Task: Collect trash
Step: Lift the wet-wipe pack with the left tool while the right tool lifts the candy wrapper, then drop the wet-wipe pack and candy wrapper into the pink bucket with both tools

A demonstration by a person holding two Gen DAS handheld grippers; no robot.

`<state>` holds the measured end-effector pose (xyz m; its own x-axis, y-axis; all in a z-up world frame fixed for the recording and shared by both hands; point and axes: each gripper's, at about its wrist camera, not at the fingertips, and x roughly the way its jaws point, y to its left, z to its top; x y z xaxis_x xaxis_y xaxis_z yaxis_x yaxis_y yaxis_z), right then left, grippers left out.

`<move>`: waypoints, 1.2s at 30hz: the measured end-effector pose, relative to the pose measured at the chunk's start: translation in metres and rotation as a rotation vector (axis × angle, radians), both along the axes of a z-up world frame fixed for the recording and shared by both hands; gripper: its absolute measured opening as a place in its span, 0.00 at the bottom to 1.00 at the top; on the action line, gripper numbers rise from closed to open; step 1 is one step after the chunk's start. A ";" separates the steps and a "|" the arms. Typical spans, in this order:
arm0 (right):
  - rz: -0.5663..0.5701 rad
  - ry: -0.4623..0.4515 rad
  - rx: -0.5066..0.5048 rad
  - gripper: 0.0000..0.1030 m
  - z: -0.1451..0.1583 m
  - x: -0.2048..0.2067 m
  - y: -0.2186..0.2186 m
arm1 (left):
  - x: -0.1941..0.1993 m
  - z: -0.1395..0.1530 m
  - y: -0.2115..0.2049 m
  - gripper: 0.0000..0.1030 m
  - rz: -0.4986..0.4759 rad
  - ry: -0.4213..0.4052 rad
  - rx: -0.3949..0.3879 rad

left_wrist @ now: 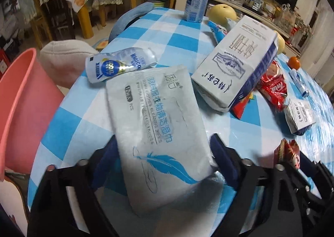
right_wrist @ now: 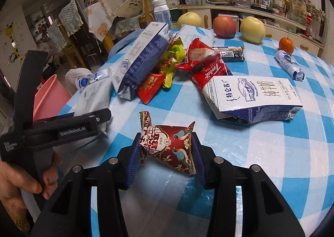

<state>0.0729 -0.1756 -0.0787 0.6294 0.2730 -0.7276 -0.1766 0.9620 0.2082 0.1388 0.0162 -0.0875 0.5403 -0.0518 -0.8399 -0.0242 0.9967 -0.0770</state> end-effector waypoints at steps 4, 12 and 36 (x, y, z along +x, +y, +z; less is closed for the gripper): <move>-0.003 -0.011 0.018 0.45 0.005 -0.004 -0.004 | -0.002 0.001 -0.002 0.71 -0.022 -0.005 -0.010; -0.016 -0.020 0.064 0.45 0.014 -0.014 -0.011 | -0.012 0.010 -0.002 0.65 -0.074 -0.018 -0.154; 0.256 -0.098 0.232 0.45 0.090 -0.011 0.150 | -0.044 0.079 0.196 0.65 0.393 -0.292 -0.237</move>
